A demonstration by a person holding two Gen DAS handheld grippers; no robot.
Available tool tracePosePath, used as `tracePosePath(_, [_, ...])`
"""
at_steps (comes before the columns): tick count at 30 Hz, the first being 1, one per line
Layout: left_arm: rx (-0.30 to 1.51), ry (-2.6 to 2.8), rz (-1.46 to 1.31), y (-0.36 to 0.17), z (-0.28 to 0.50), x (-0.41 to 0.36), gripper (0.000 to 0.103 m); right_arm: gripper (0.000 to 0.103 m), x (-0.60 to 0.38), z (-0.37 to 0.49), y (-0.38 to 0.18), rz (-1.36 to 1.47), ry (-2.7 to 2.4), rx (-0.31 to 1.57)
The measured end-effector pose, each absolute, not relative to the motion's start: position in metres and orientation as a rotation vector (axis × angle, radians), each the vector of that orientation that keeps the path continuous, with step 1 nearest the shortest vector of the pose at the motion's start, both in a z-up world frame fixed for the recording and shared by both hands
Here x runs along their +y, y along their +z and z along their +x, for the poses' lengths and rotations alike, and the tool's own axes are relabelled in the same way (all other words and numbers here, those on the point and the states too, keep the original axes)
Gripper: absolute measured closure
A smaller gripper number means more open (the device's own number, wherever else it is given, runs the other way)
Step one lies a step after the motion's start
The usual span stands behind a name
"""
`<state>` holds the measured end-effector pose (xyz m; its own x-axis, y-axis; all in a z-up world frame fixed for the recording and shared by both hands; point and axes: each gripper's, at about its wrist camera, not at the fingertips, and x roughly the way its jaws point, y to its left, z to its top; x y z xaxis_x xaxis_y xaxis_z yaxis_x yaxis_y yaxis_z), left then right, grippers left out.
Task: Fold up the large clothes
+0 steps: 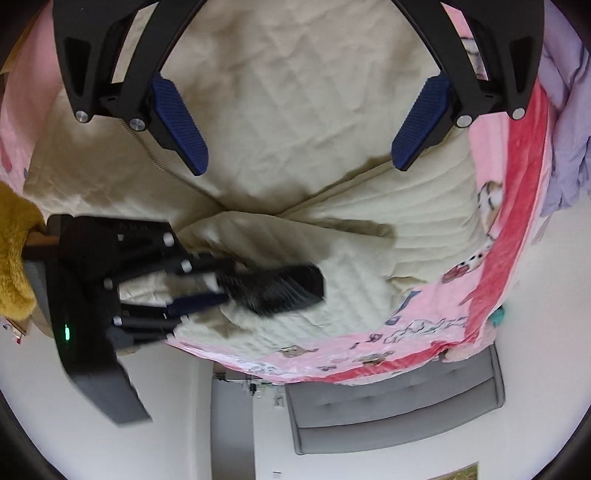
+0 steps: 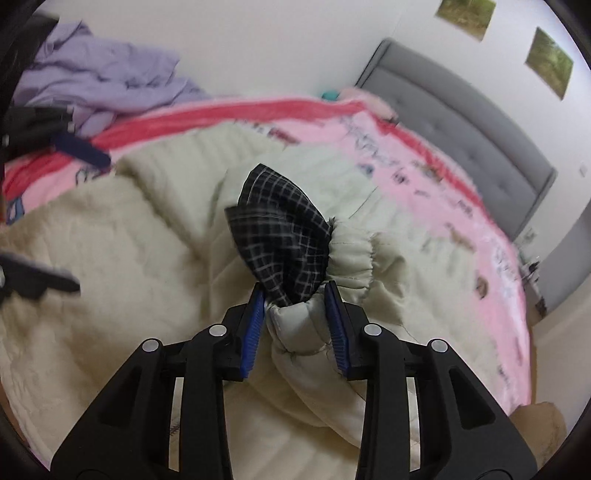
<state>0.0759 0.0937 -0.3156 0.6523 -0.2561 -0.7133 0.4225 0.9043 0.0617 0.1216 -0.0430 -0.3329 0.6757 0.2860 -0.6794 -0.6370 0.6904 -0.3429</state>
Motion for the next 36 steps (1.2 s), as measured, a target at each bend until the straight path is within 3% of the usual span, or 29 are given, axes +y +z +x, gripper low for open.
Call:
tracePosePath(2, [0.769, -0.389, 0.213, -0.312, 0.075, 0.099, 0.005, 0.055, -0.037, 0.12, -0.338, -0.607, 0.581, 0.624])
tracePosePath(4, [0.763, -0.398, 0.19, -0.307, 0.078, 0.101, 0.005, 0.035, -0.04, 0.112, -0.327, -0.589, 0.641, 0.601])
tracePosePath(6, [0.751, -0.417, 0.173, -0.3, 0.081, 0.099, 0.005, 0.03, -0.048, 0.093, -0.311, -0.589, 0.679, 0.537])
tracePosePath(12, [0.761, -0.526, 0.023, -0.275, 0.107, 0.063, 0.005, 0.029, -0.124, 0.056, -0.295, -0.702, 0.467, 0.454])
tracePosePath(22, [0.794, -0.391, -0.069, -0.299, 0.143, -0.028, 0.006, 0.031, -0.241, 0.08, -0.36, -0.853, 0.065, 0.637])
tracePosePath(29, [0.872, -0.294, -0.177, -0.326, 0.161, -0.03, 0.034, 0.034, -0.274, 0.112, -0.362, -0.698, 0.043, 0.67])
tracePosePath(36, [0.977, -0.259, -0.229, -0.319, 0.16, -0.022, 0.036, 0.035, -0.262, 0.099, -0.387, -0.959, 0.175, 0.566])
